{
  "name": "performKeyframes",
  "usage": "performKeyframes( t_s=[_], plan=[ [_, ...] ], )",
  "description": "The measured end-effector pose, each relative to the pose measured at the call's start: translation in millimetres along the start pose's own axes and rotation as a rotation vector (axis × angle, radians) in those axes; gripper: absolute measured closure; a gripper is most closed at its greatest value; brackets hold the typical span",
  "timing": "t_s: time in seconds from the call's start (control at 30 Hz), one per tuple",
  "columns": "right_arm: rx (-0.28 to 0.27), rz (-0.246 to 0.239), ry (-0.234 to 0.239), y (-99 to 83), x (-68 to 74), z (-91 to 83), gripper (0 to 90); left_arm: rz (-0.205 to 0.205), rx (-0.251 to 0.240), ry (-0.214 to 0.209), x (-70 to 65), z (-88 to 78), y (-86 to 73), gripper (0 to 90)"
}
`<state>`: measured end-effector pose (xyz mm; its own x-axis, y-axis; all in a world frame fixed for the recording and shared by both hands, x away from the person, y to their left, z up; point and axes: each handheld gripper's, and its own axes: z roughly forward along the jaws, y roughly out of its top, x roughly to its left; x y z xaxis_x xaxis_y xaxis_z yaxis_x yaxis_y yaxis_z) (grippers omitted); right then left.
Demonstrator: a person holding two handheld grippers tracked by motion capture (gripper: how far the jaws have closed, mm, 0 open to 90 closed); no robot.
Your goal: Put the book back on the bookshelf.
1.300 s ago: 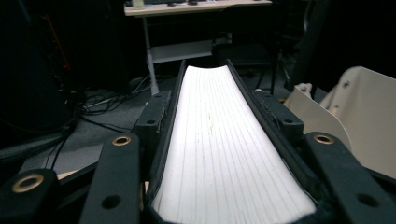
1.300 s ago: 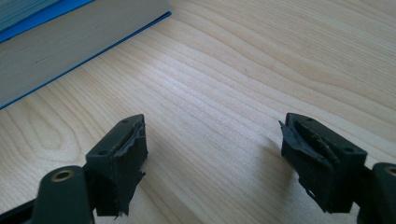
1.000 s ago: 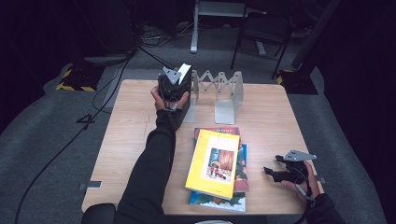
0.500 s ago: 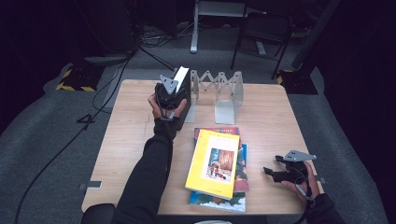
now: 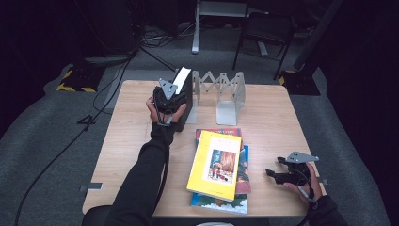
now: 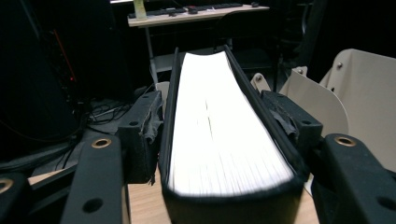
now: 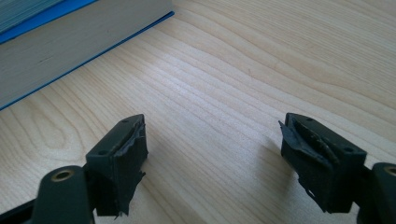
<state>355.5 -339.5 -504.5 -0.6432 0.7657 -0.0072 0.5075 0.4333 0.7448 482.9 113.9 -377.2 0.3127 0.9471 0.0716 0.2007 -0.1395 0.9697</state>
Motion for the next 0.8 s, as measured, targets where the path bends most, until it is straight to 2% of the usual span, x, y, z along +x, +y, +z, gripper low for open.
performKeyframes(
  t_s=[0.07,0.17,0.2,0.3,0.4,0.53,0.67,0.77,0.8],
  plan=[
    [0.0,0.0,0.0,0.0,0.0,0.0,22.7,0.009,0.002,-0.008,0.0,-2.4,-0.3,41.3],
    [0.001,-0.002,0.001,-0.1,-0.1,-0.1,22.7,0.035,0.026,-0.069,1.9,-8.1,-1.5,38.9],
    [0.001,-0.001,0.0,-0.1,-0.1,-0.1,22.7,0.056,0.041,-0.089,4.6,-11.5,-2.3,38.8],
    [0.001,-0.002,0.001,-0.1,-0.1,-0.2,22.7,0.054,0.061,-0.124,11.1,-17.5,-6.6,37.0],
    [0.001,-0.002,0.001,-0.1,-0.1,-0.2,22.7,0.053,0.072,-0.13,13.4,-20.4,-10.4,37.0],
    [0.0,-0.002,-0.001,-0.2,0.1,-0.2,22.7,0.07,0.102,-0.138,12.7,-22.0,-23.2,38.3],
    [0.001,-0.001,-0.001,-0.2,0.1,-0.2,22.7,0.037,0.102,-0.149,10.7,-21.6,-36.1,39.6],
    [0.0,-0.001,-0.001,-0.2,0.1,-0.2,22.7,0.034,0.096,-0.123,5.0,-20.7,-48.3,46.2],
    [0.0,-0.001,0.0,-0.2,0.1,-0.2,22.7,0.021,0.088,-0.126,4.4,-20.4,-51.4,46.8]
  ],
)
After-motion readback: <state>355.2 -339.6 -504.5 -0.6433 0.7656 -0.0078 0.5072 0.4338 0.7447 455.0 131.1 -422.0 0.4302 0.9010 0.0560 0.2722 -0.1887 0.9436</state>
